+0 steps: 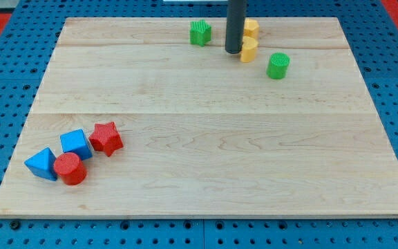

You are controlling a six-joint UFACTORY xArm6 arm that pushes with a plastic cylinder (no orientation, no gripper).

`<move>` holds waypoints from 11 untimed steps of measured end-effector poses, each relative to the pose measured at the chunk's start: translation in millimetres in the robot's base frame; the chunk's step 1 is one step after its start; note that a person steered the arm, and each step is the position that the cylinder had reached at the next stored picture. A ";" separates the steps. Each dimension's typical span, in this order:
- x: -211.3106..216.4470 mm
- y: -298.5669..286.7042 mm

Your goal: Place the green blocks vertically below the yellow heart

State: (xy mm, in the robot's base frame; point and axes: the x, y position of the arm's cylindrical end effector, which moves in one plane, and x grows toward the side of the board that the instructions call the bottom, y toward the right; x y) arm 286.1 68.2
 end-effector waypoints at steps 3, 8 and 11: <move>115.8 106.2; 55.3 75.1; 109.9 16.2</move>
State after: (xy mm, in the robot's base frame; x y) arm 396.0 84.4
